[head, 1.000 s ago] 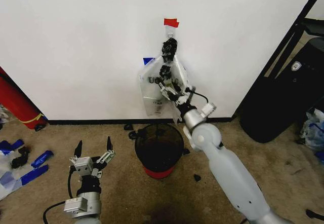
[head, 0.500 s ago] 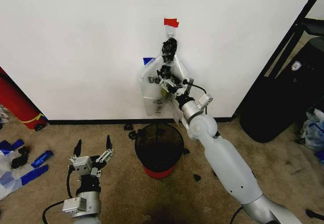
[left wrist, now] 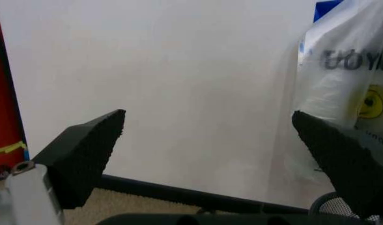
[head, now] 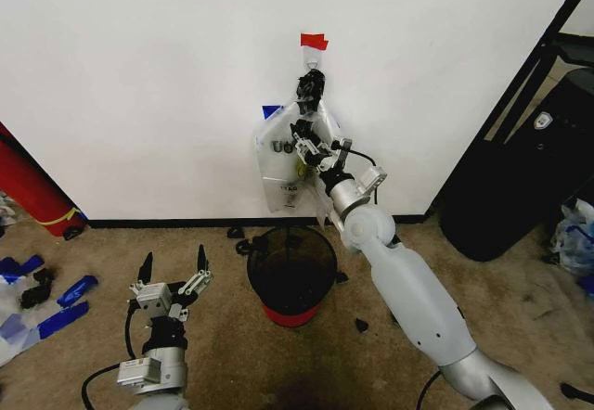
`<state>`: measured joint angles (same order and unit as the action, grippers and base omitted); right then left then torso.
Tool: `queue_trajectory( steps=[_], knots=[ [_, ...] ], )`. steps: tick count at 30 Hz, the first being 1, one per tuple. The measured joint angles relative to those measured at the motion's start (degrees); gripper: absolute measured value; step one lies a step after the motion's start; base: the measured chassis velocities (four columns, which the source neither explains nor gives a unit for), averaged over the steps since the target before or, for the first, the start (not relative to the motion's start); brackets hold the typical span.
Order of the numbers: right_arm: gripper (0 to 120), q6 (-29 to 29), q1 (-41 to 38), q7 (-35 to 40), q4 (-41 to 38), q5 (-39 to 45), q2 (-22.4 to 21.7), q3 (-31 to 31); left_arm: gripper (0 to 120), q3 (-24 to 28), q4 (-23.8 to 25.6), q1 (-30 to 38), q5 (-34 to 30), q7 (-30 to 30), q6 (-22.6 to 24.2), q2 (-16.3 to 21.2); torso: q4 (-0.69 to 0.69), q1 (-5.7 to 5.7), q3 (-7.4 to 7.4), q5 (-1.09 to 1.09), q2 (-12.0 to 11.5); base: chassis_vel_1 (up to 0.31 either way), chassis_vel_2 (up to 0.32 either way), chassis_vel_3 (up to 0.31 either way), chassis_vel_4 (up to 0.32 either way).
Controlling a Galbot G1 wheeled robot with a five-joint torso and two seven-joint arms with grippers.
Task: Pick up the garbage bag from the wall and place it over the trash bin.
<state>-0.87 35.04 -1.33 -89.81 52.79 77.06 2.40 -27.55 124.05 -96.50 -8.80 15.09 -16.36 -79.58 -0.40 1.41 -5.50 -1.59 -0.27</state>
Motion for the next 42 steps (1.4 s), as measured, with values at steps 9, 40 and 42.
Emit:
queue_trajectory(
  steps=[9, 40, 42],
  knots=[
    [0, -0.08, 1.01, 0.32, -1.37, 0.07, -0.14, 1.33, 100, 0.06, 0.23, -0.37, 0.16, 0.12, 0.05, -0.32, 0.0, 0.0, 0.0, 0.0, 0.0, 0.0, 0.0, 0.0, 0.0],
    [0, 0.9, 25.84, -0.81, -23.94, -11.44, -5.8, 6.86, 100, 1.5, 0.05, -0.41, 0.29, 0.79, 0.02, 0.88, 0.01, 0.0, 0.01, 0.0, 0.0, 0.0, 0.0, 0.0, 0.0],
    [0, 1.3, 28.28, -1.13, -25.68, -12.76, -6.28, 7.52, 100, 1.84, -0.05, -0.19, 0.26, 0.81, 0.03, 0.92, 0.01, 0.0, 0.01, 0.0, 0.0, 0.0, 0.0, 0.0, 0.0]
  ],
)
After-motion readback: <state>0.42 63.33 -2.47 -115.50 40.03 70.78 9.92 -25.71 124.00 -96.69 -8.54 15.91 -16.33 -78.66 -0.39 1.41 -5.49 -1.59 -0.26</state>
